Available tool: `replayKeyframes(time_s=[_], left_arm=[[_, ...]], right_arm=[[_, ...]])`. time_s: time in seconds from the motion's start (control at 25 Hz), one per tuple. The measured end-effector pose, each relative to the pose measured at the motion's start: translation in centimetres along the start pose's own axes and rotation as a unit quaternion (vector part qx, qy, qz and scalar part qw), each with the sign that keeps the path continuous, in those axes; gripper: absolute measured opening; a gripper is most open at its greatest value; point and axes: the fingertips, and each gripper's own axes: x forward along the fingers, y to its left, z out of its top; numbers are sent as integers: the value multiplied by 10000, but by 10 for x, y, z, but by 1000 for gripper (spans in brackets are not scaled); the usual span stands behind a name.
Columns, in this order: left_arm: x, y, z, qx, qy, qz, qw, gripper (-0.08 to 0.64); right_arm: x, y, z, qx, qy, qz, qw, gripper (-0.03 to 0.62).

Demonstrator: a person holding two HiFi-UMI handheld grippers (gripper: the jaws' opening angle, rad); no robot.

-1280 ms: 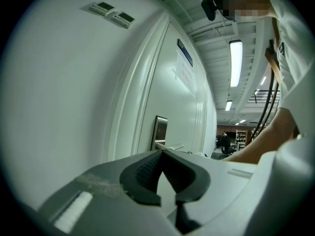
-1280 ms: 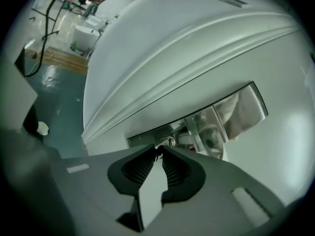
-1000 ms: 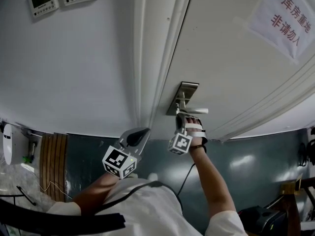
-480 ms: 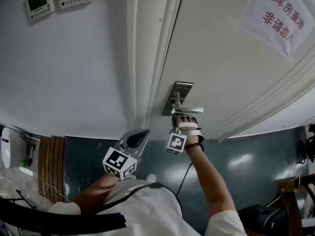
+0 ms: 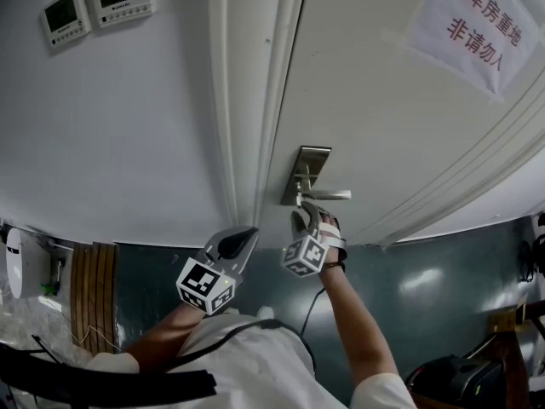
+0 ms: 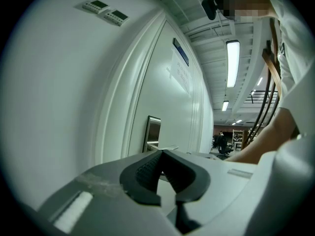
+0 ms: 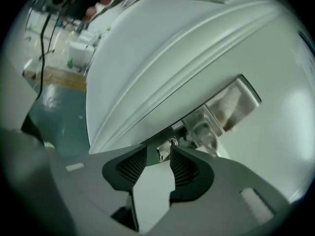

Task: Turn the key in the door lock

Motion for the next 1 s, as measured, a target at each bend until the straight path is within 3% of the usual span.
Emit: replayKeyframes(time_s=[0.12, 0.2, 0.36, 0.56, 0.68, 0.76, 0.88, 1.0], left_arm=[[3, -2, 0, 8, 10, -42, 10000, 5], [6, -4, 0, 20, 11, -93, 10000, 5], [9, -9, 2, 21, -2, -179, 9998, 5], [8, -17, 12, -17, -118, -275, 9996, 5], [6, -21, 22, -27, -225, -316, 9992, 5], [3, -24, 28, -3, -287, -331, 9990, 5], [-2, -27, 37, 34, -386, -324, 9987, 5], [-6, -30, 41, 46, -432, -327, 9985, 5]], right_arm=[[-20, 0, 3, 1321, -378, 16, 9905, 150], [-34, -3, 5, 1928, -613, -35, 9793, 107], [-64, -9, 17, 3090, -1150, -49, 9441, 46], [-101, -16, 30, 3939, -1563, 4, 9058, 14], [-125, -23, 37, 4671, -1789, 71, 8659, 12], [-143, -29, 46, 4950, -1955, 70, 8466, 9], [-164, -34, 56, 5087, -2133, 22, 8341, 9], [-177, -37, 61, 5065, -2196, -61, 8338, 9]])
